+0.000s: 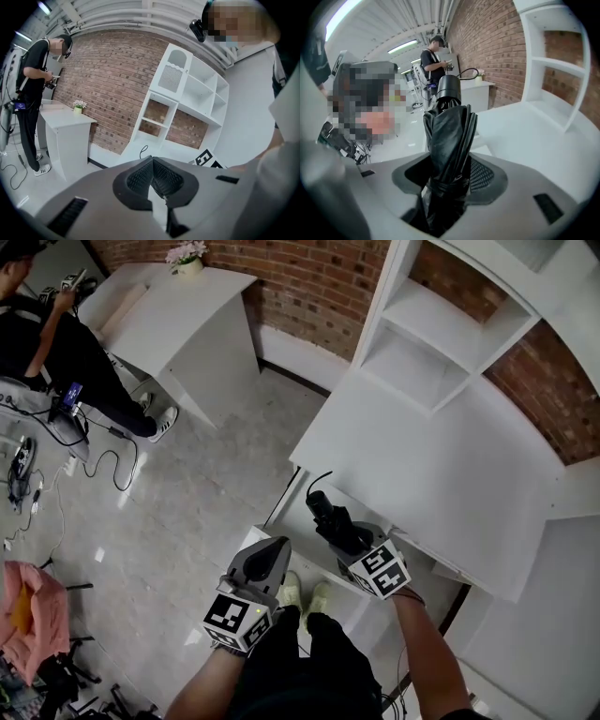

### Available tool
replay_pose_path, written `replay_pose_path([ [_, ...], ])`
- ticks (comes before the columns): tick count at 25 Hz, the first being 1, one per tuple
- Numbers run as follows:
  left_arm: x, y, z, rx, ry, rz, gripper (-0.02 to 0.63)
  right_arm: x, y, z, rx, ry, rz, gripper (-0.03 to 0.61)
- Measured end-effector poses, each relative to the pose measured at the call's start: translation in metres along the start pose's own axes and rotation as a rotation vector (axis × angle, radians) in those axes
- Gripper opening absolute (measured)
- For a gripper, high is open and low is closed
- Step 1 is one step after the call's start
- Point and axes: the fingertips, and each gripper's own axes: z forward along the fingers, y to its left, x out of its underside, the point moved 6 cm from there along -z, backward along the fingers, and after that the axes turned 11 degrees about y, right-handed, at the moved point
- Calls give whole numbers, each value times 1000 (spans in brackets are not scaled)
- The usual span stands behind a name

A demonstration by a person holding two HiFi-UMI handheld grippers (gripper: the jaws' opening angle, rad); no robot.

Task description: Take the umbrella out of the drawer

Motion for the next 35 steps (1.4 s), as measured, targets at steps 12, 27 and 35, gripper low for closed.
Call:
replay_pose_path([
  [12,-57,-46,-28,37,-50,-6,6,-17,19,-138,116,-273,125,212],
  [27,-133,-90,-56,110,-151,32,6,-51,33,-267,249,-548,133,212],
  [35,-169,-115,-73,139,-179,81,6,-69,41,-322,295,-657,108,212],
])
